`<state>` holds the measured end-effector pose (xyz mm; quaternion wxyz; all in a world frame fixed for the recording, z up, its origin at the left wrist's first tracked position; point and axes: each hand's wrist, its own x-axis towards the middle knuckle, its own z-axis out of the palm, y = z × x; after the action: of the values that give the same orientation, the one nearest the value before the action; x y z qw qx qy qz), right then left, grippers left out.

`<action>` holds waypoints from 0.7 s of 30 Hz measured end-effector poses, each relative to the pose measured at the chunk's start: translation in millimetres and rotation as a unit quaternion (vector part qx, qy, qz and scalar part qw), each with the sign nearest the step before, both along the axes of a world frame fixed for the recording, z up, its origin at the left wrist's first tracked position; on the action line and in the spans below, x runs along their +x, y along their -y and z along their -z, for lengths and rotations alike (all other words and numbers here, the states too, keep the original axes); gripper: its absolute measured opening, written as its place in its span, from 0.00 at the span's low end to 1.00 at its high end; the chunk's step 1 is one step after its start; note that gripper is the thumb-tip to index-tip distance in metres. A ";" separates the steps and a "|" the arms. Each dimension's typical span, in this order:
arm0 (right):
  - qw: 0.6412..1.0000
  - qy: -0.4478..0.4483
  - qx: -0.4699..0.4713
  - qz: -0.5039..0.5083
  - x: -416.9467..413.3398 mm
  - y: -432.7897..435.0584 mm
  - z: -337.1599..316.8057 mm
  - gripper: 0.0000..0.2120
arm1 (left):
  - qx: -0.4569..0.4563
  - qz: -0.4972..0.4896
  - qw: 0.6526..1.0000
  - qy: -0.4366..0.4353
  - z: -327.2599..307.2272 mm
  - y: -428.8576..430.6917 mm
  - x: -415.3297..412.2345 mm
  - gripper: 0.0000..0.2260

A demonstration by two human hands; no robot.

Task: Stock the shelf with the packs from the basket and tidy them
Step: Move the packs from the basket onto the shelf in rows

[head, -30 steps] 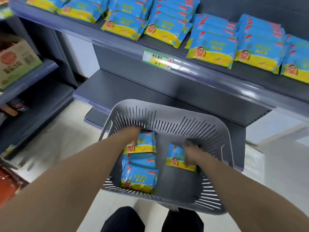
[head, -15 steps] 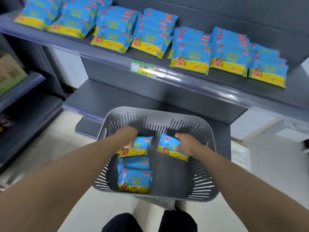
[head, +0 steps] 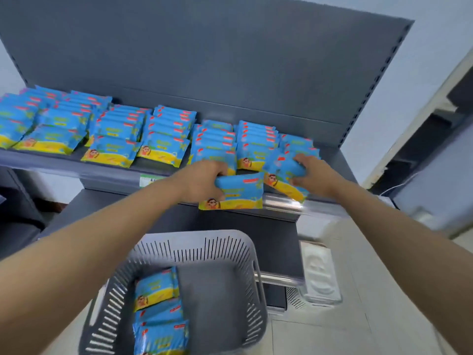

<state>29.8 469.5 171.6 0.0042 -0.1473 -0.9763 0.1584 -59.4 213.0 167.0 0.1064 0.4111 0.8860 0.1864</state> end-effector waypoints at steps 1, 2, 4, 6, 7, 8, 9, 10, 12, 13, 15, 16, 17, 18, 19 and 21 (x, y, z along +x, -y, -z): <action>1.000 0.000 0.021 0.018 -2.0 -15.4 -5.5 0.28 | 0.021 -0.003 1.000 0.004 -4.3 -12.0 -0.7 0.14; 0.998 0.006 0.042 0.035 -4.3 -30.4 -8.4 0.29 | 0.037 -0.006 0.999 0.010 -7.7 -24.3 -1.1 0.14; 0.996 0.032 0.066 0.060 -9.1 -58.1 -7.5 0.29 | 0.052 -0.010 0.998 0.023 -9.5 -49.6 -3.8 0.14; 0.994 0.053 0.075 0.060 -15.3 -80.8 1.0 0.28 | 0.053 -0.009 0.998 0.027 -9.7 -73.5 -8.2 0.14; 0.993 0.064 0.076 0.057 -19.7 -89.8 7.0 0.28 | 0.049 -0.009 0.998 0.027 -8.8 -84.1 -11.0 0.14; 0.993 0.074 0.073 0.052 -24.9 -97.1 12.8 0.30 | 0.045 -0.009 0.999 0.025 -8.1 -93.7 -13.7 0.14; 0.993 0.084 0.068 0.046 -30.7 -103.3 17.8 0.31 | 0.040 -0.008 0.999 0.024 -6.5 -102.3 -16.5 0.14; 0.993 0.092 0.066 0.038 -37.5 -108.9 21.8 0.31 | 0.035 -0.007 0.999 0.024 -5.0 -109.8 -18.9 0.14; 0.992 0.102 0.069 0.011 -53.0 -120.8 27.2 0.32 | 0.026 -0.013 0.999 0.031 -1.5 -121.1 -24.1 0.14; 0.992 0.103 0.073 -0.003 -60.8 -126.3 28.8 0.31 | 0.024 -0.017 0.999 0.034 0.4 -125.5 -27.3 0.14; 0.990 0.108 0.084 -0.025 -75.5 -135.9 30.9 0.29 | 0.019 -0.021 0.999 0.037 3.5 -132.8 -34.5 0.13; 0.989 0.112 0.088 -0.035 -83.1 -140.4 32.3 0.29 | 0.014 -0.020 0.999 0.037 4.4 -136.0 -38.2 0.13; 0.988 0.114 0.093 -0.046 -90.7 -144.5 33.5 0.28 | 0.010 -0.020 0.999 0.037 5.5 -139.2 -42.4 0.12; 0.987 0.113 0.098 -0.055 -98.1 -148.2 34.5 0.27 | 0.007 -0.021 0.999 0.037 5.9 -142.4 -46.1 0.12; 0.987 0.110 0.103 -0.064 -105.2 -151.8 35.2 0.26 | 0.007 -0.024 0.999 0.039 6.5 -145.7 -50.0 0.11; 0.987 0.098 0.104 -0.072 -117.5 -159.3 35.8 0.24 | 0.002 -0.030 0.999 0.045 7.2 -152.9 -55.5 0.12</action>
<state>-87.7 628.8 135.8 -0.0880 -0.0899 -0.9912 0.0406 -114.9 366.0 159.8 0.1401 0.3758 0.8917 0.2099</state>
